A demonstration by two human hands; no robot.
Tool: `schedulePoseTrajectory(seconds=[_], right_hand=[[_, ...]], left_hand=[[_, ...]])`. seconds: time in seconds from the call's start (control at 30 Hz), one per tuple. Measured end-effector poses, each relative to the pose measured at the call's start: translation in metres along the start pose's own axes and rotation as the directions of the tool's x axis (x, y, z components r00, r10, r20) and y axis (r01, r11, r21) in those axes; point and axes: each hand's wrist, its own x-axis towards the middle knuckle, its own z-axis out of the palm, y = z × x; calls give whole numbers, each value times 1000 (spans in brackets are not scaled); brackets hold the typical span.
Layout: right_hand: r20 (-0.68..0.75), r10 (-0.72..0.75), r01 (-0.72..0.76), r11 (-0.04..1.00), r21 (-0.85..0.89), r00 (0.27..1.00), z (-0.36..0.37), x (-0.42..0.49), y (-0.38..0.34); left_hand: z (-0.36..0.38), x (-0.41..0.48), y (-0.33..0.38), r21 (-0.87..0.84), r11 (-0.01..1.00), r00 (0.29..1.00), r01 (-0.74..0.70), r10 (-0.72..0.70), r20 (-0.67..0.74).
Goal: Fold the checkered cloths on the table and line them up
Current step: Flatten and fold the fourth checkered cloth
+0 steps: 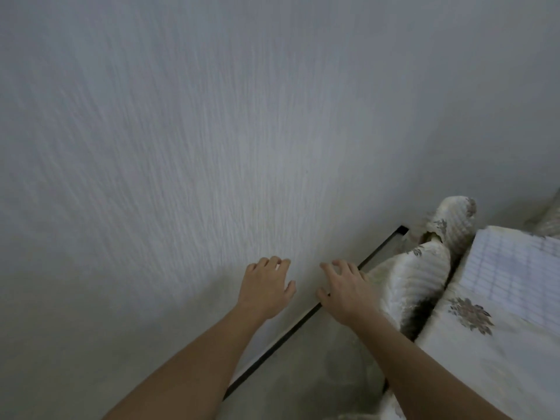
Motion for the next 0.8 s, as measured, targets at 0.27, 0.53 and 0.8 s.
schedulePoseTrajectory(seconds=[0.27, 0.53, 0.8], right_hand=[[-33, 112, -110, 993, 32, 993, 13, 90, 39], [-32, 265, -261, 960, 100, 964, 31, 201, 118], [-55, 410, -405, 910, 90, 910, 22, 262, 200]], left_hand=[[31, 112, -4, 8, 995, 992, -104, 103, 77], [66, 263, 9, 40, 973, 968, -226, 219, 126], [95, 383, 64, -7, 922, 917, -388, 386, 100]])
